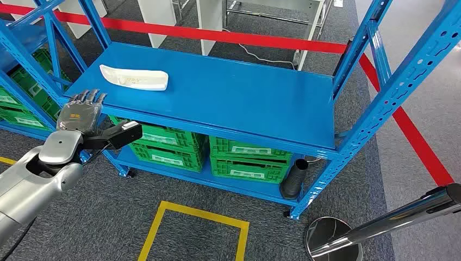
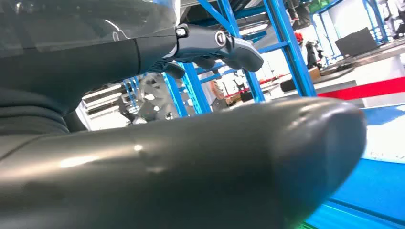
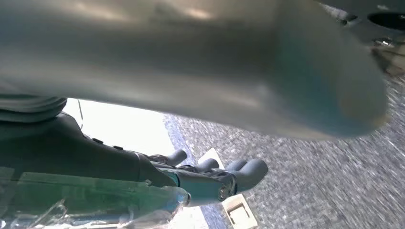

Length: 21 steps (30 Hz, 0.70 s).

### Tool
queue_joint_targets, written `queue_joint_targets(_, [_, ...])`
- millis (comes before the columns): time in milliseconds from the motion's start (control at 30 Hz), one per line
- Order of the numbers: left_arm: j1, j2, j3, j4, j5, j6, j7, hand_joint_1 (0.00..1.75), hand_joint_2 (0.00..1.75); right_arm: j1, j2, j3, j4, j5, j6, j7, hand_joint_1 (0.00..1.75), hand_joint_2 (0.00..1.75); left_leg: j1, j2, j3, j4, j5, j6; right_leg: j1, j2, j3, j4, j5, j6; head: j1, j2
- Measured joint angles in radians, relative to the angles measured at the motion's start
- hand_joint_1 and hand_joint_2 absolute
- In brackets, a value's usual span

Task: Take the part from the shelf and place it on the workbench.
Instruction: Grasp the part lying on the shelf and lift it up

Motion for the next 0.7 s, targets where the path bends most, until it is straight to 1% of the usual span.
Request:
queue_joint_targets(300, [0.000, 0.000, -0.002, 0.000, -0.014, -0.016, 0.002, 0.00, 0.00, 0.001, -0.001, 0.000, 0.002, 0.000, 0.001, -0.001, 0.00, 0.00, 0.000, 0.000, 0.000, 0.000, -0.002, 0.004, 0.000, 0.001, 0.003, -0.008, 0.003, 0.009, 0.000, 0.000])
queue_joint_targets(700, [0.000, 0.003, -0.003, 0.000, -0.030, -0.036, 0.015, 0.00, 0.00, 0.001, -0.001, 0.000, 0.004, 0.000, 0.002, -0.003, 0.00, 0.00, 0.002, 0.000, 0.001, -0.001, -0.002, 0.003, 0.002, 0.001, 0.002, -0.008, 0.002, 0.009, -0.001, 0.000])
